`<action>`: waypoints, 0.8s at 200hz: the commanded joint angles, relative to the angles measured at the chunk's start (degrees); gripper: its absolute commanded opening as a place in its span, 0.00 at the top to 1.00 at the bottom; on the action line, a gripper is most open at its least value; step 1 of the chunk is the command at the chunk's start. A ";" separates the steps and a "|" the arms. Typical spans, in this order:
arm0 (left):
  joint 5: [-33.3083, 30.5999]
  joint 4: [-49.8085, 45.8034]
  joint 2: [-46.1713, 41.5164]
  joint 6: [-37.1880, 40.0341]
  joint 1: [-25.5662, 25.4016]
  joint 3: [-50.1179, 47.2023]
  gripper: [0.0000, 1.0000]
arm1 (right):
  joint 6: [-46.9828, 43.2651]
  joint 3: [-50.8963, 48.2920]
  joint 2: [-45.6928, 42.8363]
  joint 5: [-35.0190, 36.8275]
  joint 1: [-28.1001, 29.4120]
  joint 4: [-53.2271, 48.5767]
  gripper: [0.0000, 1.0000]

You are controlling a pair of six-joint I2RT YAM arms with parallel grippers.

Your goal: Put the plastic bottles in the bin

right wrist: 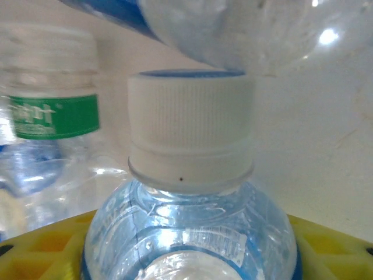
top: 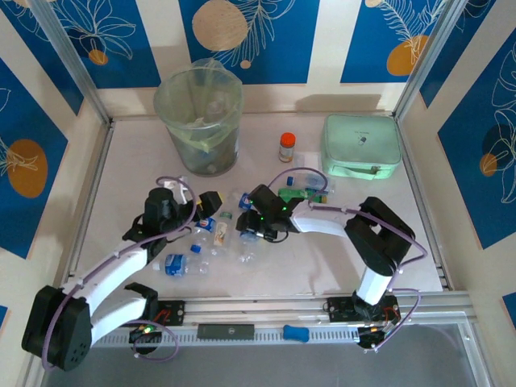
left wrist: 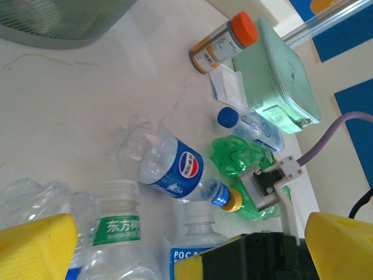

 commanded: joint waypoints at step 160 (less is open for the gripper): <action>8.60 15.12 19.90 7.68 -16.43 13.98 0.00 | -8.97 3.89 -16.80 -4.93 -15.55 1.16 0.45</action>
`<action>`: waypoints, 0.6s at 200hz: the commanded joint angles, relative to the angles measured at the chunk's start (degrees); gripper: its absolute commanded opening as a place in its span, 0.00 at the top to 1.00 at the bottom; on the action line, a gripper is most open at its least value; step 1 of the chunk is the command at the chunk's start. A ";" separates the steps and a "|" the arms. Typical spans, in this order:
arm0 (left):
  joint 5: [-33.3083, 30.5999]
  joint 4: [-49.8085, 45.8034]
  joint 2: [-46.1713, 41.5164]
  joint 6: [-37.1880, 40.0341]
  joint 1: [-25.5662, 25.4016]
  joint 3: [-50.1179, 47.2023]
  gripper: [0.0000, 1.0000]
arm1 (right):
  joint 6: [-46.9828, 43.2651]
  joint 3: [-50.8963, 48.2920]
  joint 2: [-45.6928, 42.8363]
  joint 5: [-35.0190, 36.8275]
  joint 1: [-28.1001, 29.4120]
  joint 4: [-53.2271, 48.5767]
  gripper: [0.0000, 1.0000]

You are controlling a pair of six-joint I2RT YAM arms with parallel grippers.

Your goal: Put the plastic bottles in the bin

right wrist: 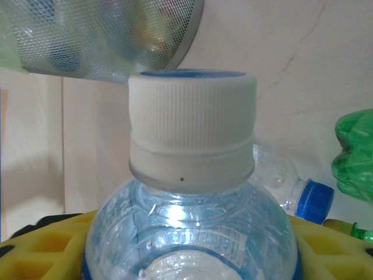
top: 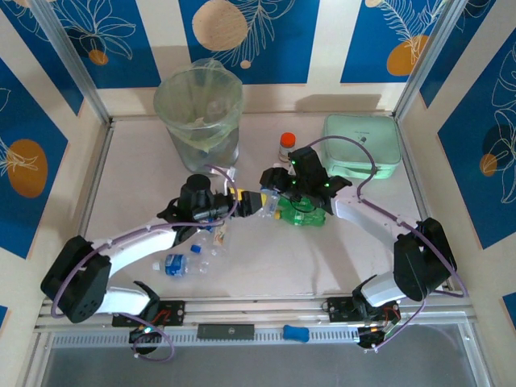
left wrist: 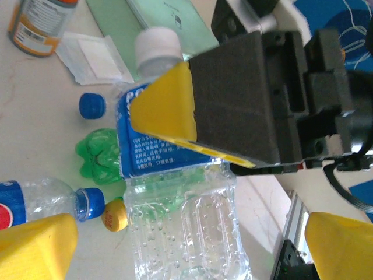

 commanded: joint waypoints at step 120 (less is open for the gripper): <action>5.65 3.48 8.01 0.23 -2.87 4.30 0.34 | -0.48 2.11 -2.05 -3.58 -0.10 2.06 0.47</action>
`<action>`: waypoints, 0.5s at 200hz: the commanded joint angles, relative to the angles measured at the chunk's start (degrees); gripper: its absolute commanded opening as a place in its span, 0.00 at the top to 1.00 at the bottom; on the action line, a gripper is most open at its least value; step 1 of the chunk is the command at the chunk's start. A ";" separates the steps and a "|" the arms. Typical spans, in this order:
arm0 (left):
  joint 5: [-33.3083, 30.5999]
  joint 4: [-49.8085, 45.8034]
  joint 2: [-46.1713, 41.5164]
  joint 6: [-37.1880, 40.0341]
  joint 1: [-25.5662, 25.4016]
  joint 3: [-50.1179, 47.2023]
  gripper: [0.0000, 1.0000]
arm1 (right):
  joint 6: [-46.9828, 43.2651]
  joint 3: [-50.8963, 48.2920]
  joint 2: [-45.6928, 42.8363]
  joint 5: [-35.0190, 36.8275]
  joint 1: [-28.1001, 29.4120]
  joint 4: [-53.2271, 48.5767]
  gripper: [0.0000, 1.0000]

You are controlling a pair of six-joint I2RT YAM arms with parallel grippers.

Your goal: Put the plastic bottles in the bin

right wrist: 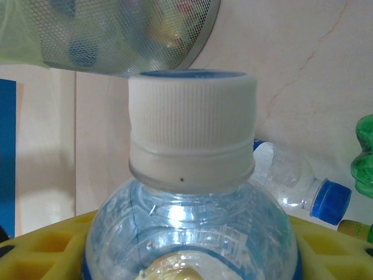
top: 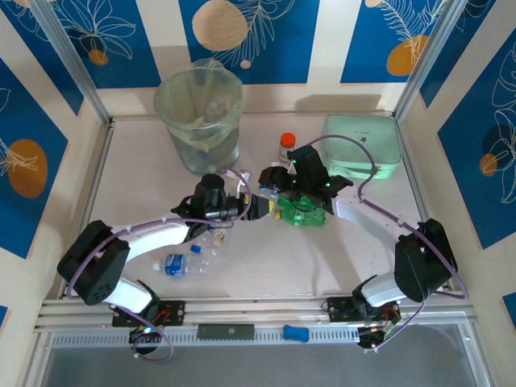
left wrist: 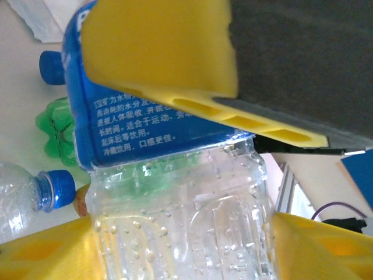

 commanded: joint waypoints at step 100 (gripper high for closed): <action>2.45 6.41 4.18 -2.37 -0.55 1.72 0.47 | 0.01 0.98 -4.25 0.15 -0.08 0.44 0.19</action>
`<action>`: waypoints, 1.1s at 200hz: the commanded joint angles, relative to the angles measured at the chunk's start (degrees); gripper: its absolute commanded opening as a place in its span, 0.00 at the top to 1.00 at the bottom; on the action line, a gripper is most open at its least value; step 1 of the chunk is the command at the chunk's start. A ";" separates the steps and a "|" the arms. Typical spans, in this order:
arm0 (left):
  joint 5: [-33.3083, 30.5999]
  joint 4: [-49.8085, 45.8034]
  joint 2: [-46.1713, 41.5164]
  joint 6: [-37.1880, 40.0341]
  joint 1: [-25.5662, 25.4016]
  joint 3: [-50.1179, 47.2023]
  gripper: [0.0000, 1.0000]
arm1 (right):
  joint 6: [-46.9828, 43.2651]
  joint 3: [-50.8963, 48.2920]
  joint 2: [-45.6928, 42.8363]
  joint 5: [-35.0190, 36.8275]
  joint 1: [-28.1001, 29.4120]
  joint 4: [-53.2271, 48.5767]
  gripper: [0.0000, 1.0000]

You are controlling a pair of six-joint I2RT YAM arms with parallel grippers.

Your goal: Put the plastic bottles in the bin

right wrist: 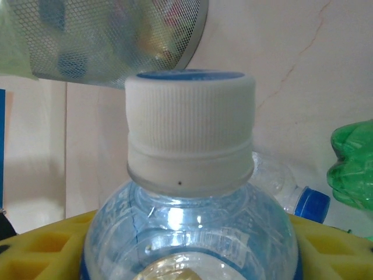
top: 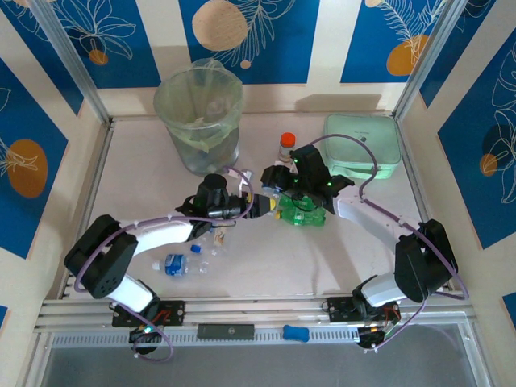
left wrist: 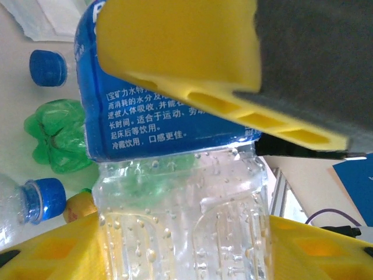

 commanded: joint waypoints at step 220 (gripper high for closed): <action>-7.08 -40.78 -9.58 28.72 17.46 37.66 0.47 | 2.78 -12.46 -16.50 1.21 -7.51 -4.16 0.10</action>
